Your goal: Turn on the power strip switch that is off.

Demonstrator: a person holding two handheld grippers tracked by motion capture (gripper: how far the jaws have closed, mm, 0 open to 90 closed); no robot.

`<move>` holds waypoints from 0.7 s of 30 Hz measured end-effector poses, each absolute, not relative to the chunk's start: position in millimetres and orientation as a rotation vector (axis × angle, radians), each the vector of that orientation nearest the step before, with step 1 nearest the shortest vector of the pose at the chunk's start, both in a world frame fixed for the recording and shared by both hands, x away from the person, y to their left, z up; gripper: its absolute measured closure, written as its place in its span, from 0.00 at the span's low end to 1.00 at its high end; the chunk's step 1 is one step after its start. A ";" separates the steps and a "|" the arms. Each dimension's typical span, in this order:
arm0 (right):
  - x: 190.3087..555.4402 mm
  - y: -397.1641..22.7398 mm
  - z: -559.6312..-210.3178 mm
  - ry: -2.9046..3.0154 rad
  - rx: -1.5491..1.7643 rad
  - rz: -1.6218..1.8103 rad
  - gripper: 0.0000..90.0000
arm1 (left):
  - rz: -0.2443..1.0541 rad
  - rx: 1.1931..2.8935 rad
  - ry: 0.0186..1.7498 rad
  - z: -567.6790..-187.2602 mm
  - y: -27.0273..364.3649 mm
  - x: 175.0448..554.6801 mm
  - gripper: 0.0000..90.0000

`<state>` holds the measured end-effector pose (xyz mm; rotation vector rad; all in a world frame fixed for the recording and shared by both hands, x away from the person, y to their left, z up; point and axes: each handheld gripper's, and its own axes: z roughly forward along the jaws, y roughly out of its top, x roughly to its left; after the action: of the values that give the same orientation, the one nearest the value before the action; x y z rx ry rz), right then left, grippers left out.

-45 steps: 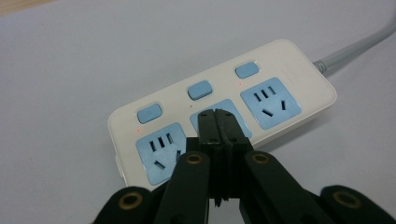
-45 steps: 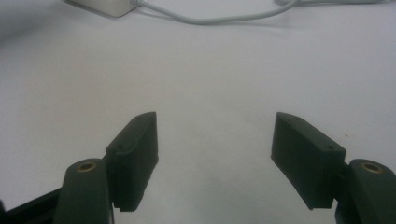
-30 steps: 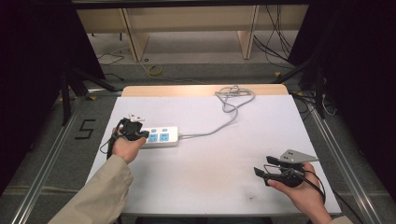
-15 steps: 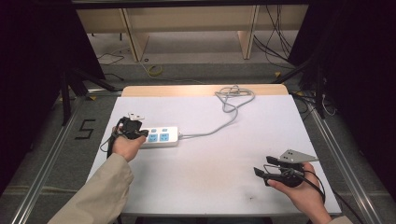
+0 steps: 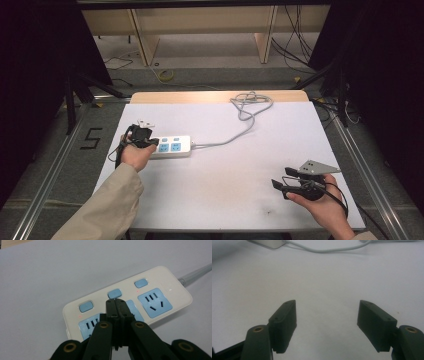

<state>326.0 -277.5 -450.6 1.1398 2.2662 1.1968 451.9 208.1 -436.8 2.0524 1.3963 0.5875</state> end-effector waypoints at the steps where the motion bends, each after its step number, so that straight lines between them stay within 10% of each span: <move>1: 326.0 -277.6 -450.7 2.266 1.140 1.196 0.36 | 0.587 2.055 1.394 -437.0 208.1 452.3 1.00; 21: 326.1 -278.0 -450.6 2.263 1.141 1.198 0.36 | 0.600 2.061 1.386 -436.8 203.8 458.9 1.00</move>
<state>326.1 -278.0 -450.6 1.1411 2.2631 1.1976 458.9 203.8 -436.8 2.0614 1.3856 0.5999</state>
